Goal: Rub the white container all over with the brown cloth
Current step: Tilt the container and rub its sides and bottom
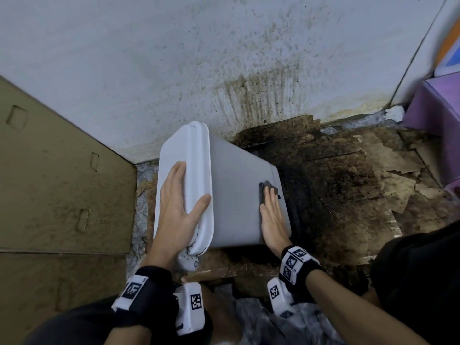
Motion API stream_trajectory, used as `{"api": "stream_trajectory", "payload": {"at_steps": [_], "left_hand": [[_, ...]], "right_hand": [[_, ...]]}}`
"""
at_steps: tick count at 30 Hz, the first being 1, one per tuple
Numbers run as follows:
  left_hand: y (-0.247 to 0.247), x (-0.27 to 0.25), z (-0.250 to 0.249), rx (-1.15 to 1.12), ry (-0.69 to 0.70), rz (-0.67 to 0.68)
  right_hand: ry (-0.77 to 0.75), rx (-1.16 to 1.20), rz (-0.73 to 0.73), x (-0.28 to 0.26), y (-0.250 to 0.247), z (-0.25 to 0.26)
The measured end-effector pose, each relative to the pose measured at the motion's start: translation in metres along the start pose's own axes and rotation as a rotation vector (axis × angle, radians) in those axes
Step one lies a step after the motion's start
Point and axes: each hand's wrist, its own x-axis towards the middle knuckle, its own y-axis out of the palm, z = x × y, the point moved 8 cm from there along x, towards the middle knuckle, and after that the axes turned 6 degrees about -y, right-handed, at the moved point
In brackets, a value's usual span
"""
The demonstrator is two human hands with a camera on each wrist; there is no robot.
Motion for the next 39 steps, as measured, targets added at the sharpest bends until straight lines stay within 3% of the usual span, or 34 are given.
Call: {"api": "stream_trajectory", "payload": {"at_steps": [5, 10, 15, 18, 22, 26, 29, 34, 39], "left_hand": [[-0.001, 0.0, 0.002, 0.011, 0.003, -0.003], [-0.001, 0.001, 0.004, 0.031, -0.002, -0.003], [0.0, -0.002, 0.002, 0.036, 0.011, -0.006], [-0.001, -0.001, 0.003, 0.028, 0.012, -0.007], [-0.002, -0.001, 0.004, 0.01, -0.005, 0.001], [-0.001, -0.002, 0.001, 0.004, 0.006, 0.002], [0.001, -0.001, -0.002, 0.008, 0.005, 0.006], [0.0, 0.0, 0.001, 0.013, 0.004, 0.003], [0.002, 0.0, -0.001, 0.024, 0.012, 0.004]], "right_hand": [[0.076, 0.047, -0.019, -0.011, 0.012, 0.052], [-0.189, 0.021, 0.042, -0.031, 0.037, 0.129], [-0.419, -0.105, -0.038, -0.043, 0.03, 0.122], [-0.461, -0.061, 0.012, -0.037, 0.028, 0.106], [-0.406, 0.011, 0.043, -0.022, 0.017, 0.064], [-0.207, 0.011, 0.021, -0.01, 0.004, -0.001], [-0.069, 0.05, 0.024, -0.003, 0.004, -0.021], [-0.025, 0.139, 0.017, -0.014, 0.017, 0.02], [-0.256, 0.097, 0.064, -0.048, 0.035, 0.11]]}}
